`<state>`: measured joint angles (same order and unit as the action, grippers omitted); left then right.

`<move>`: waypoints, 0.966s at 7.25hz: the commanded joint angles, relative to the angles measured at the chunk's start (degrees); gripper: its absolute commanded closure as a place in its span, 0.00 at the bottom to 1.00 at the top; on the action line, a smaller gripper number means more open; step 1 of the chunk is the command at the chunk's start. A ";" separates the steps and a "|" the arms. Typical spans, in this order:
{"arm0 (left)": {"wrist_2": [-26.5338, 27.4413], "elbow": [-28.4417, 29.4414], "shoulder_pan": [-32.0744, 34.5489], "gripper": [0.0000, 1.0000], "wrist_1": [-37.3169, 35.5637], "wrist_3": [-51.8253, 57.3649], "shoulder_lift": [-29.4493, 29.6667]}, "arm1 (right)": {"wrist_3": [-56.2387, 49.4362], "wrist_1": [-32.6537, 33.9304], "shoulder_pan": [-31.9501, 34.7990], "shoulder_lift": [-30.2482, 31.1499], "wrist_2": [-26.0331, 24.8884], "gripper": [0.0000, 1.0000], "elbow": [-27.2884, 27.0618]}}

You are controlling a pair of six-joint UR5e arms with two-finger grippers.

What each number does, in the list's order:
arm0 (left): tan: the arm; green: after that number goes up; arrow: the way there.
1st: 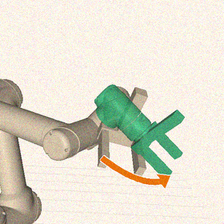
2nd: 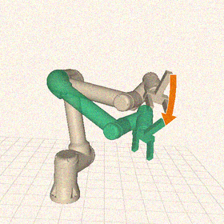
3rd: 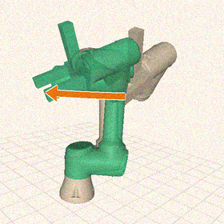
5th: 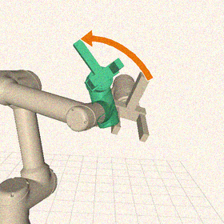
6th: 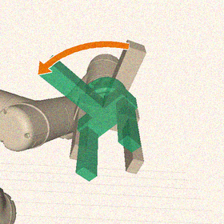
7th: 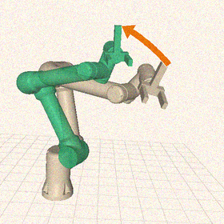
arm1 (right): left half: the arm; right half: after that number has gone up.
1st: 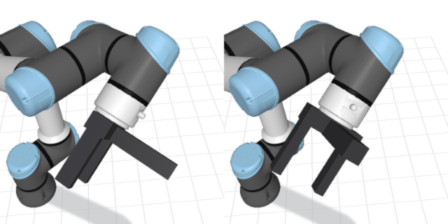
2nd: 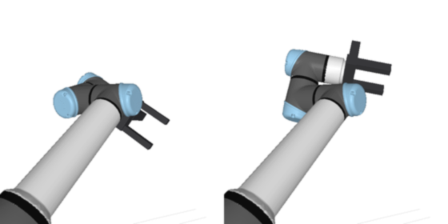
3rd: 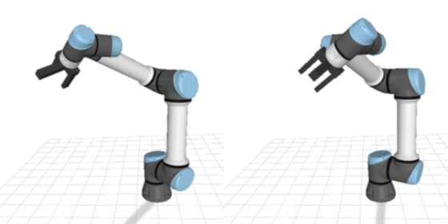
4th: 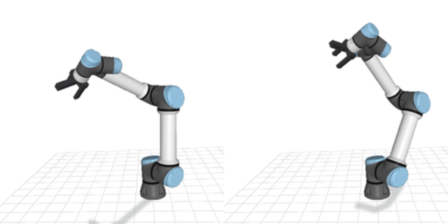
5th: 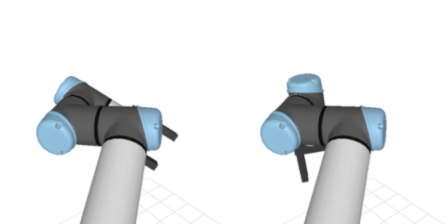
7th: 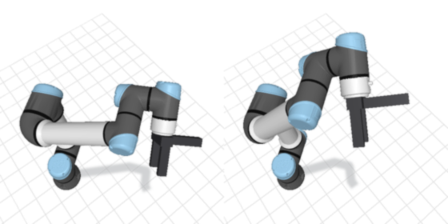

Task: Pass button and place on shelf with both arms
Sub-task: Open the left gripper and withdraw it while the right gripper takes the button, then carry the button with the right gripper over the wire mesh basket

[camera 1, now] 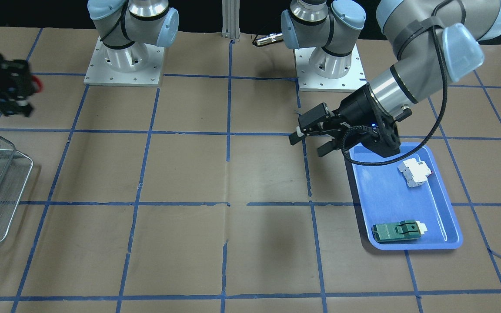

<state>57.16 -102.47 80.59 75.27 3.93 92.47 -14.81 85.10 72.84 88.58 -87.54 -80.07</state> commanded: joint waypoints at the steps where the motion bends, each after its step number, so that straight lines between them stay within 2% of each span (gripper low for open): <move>1: 18.63 8.64 2.19 0.00 8.44 -0.07 0.34 | -15.03 0.75 -10.23 -2.33 -6.75 0.86 -0.34; 3: 34.00 13.85 7.71 0.00 13.21 -0.07 -0.62 | -16.56 7.49 -10.96 -11.62 -8.42 0.83 -0.78; 4: 37.38 14.39 9.40 0.00 14.80 -0.07 -1.15 | -19.26 9.45 -12.44 -15.50 -9.65 0.83 -0.87; 6: 36.72 15.10 8.37 0.00 16.40 0.54 -1.15 | -21.30 12.27 -19.02 -19.48 -9.14 0.79 -1.57; 7: 36.45 15.28 7.31 0.00 18.40 0.72 -1.24 | -21.31 12.54 -19.05 -19.93 -8.53 0.53 -1.84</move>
<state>93.70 -87.59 88.88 91.77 4.33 91.30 -35.45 96.71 55.21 70.00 -96.60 -81.54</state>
